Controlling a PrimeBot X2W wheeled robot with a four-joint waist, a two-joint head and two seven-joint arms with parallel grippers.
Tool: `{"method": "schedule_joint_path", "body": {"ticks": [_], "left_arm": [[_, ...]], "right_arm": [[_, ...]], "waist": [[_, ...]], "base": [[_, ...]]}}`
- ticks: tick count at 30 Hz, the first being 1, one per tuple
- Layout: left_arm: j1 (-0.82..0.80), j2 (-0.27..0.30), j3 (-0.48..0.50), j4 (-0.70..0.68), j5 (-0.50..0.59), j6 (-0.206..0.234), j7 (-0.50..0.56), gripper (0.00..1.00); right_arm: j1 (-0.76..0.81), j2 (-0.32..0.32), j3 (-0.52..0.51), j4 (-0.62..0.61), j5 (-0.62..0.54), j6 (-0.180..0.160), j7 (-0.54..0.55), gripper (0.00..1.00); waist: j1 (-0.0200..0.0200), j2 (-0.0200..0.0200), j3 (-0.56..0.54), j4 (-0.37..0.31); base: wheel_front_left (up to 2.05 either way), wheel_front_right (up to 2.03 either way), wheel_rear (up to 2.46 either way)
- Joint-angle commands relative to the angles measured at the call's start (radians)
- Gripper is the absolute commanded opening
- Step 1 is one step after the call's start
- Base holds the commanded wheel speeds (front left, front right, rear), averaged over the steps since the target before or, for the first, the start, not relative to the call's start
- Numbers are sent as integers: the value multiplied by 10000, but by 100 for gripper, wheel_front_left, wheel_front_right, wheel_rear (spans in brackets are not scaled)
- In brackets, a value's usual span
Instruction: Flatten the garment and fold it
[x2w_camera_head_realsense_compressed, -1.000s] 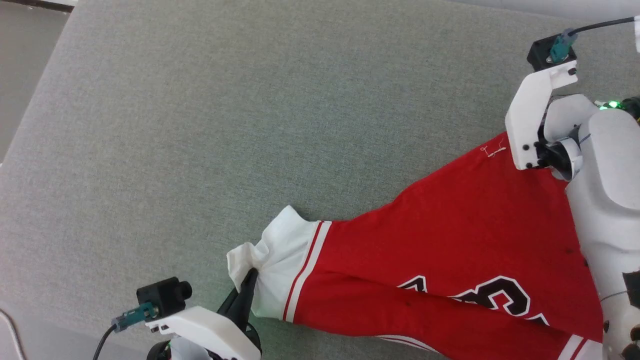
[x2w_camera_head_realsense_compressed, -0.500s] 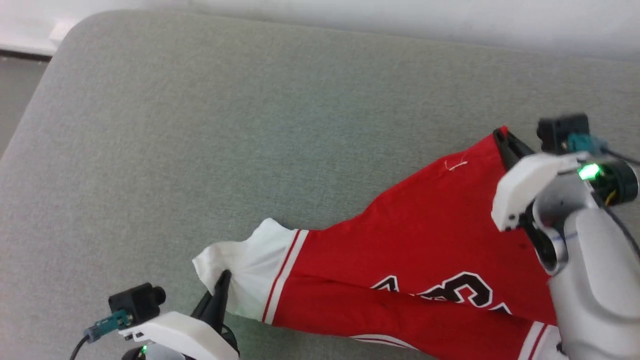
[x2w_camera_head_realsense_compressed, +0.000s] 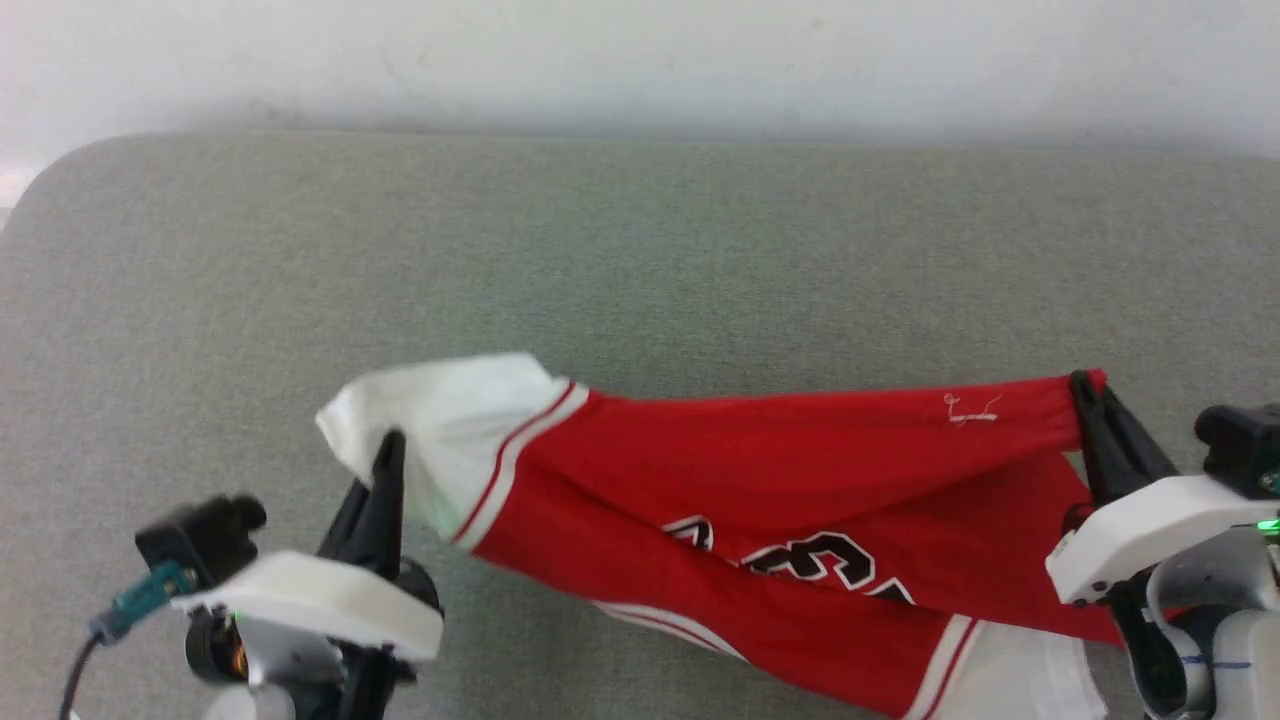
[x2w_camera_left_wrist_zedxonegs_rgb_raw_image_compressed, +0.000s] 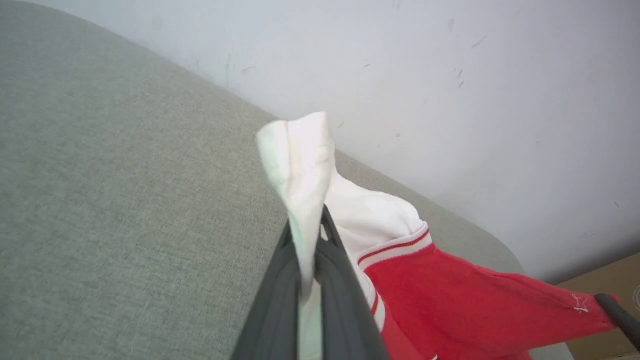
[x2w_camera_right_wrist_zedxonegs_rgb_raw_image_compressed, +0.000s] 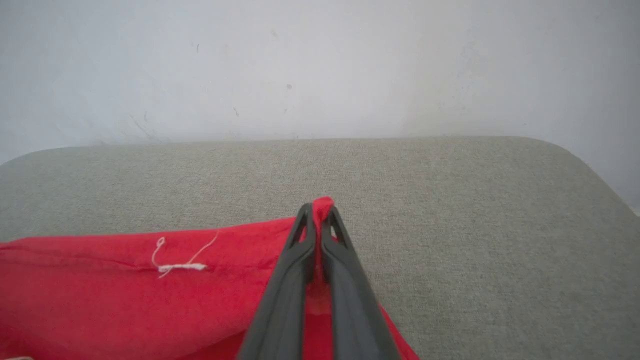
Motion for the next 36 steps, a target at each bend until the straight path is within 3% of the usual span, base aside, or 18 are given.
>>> {"method": "schedule_joint_path", "body": {"ticks": [1, 6, 11, 16, 21, 29, 36], "left_arm": [[-521, 71, 66, -139, 47, -147, -76, 0], [-1994, 142, 125, -397, -454, -534, 347, 0], [-3960, 564, 121, -246, -787, -877, 1222, 0], [-6308, 920, 261, 409, -1034, -975, 2028, 0], [-8812, 1099, 475, 1268, -1038, -824, 2410, 0], [-12527, 1440, 653, 2652, -341, -533, 2197, 0], [-15040, 1622, 1141, 3810, 133, -662, 673, 0]], "right_arm": [[49, 41, -77, -377, 57, -9, 144, 0], [-488, -104, -5, -1483, -385, -9, 1098, 0], [-2100, -1330, 505, -1907, -641, -9, 2265, 0], [-4453, -2356, 1281, -1735, -421, -9, 3206, 0], [-7047, -2927, 1997, -821, -328, -9, 3667, 0], [-10816, -2938, 2551, 1300, -708, -9, 3299, 0], [-12897, -2494, 2412, 2630, -1575, -9, 2119, 0]], "waist": [[2, -1, -142, -297], [2, -1, 27, -563], [2, -1, 537, -808], [2, -1, 1444, -1034], [2, -1, 2508, -1221], [2, -1, 3999, -1437], [2, -1, 4610, -1566]], "base": [[0, 0, 0], [0, 0, 0], [0, 0, 0], [0, 0, 0], [0, 0, 0], [0, 0, 0], [0, 0, 0]]}}
